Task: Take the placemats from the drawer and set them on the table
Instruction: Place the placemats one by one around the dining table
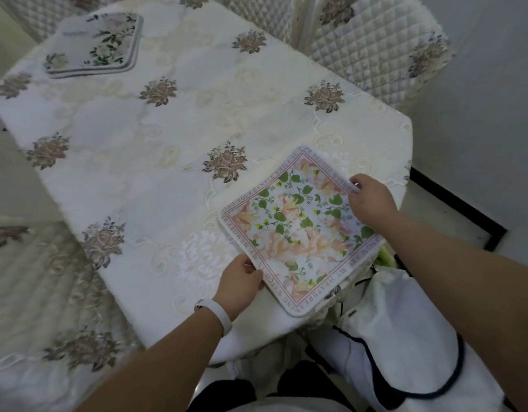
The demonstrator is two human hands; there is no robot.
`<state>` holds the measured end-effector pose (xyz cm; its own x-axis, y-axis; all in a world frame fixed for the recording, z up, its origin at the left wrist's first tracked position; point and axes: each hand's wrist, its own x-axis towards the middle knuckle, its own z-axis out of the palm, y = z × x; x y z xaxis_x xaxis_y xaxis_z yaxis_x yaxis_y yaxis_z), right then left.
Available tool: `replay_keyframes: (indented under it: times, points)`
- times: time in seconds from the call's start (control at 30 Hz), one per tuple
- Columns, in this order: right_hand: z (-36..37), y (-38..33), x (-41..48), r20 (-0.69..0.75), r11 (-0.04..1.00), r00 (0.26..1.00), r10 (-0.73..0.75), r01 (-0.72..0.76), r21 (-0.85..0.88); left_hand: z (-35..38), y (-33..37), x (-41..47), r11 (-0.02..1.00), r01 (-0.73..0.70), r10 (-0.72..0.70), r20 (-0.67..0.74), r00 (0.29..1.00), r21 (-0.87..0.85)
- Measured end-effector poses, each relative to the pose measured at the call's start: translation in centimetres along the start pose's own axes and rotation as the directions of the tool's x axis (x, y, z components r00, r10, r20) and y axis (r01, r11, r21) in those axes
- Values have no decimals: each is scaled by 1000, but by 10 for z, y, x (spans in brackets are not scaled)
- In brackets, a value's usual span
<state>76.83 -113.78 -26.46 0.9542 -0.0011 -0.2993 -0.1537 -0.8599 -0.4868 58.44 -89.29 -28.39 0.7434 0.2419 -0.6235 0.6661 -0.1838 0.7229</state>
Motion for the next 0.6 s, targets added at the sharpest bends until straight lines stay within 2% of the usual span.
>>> replay_keyframes:
  times: [0.1,0.33,0.6]
  points:
    - [5,2,0,-14,1000,1000,-5,5,-1,-1,-5,2,997,-4,8,-52,999,76]
    - [8,8,-8,2,1000,1000,-1,1,16,-4,-8,2,996,-5,14,-105,994,86]
    - [11,3,5,-45,999,999,10,-7,47,-2,-11,4,1000,19,-21,-69,997,-19]
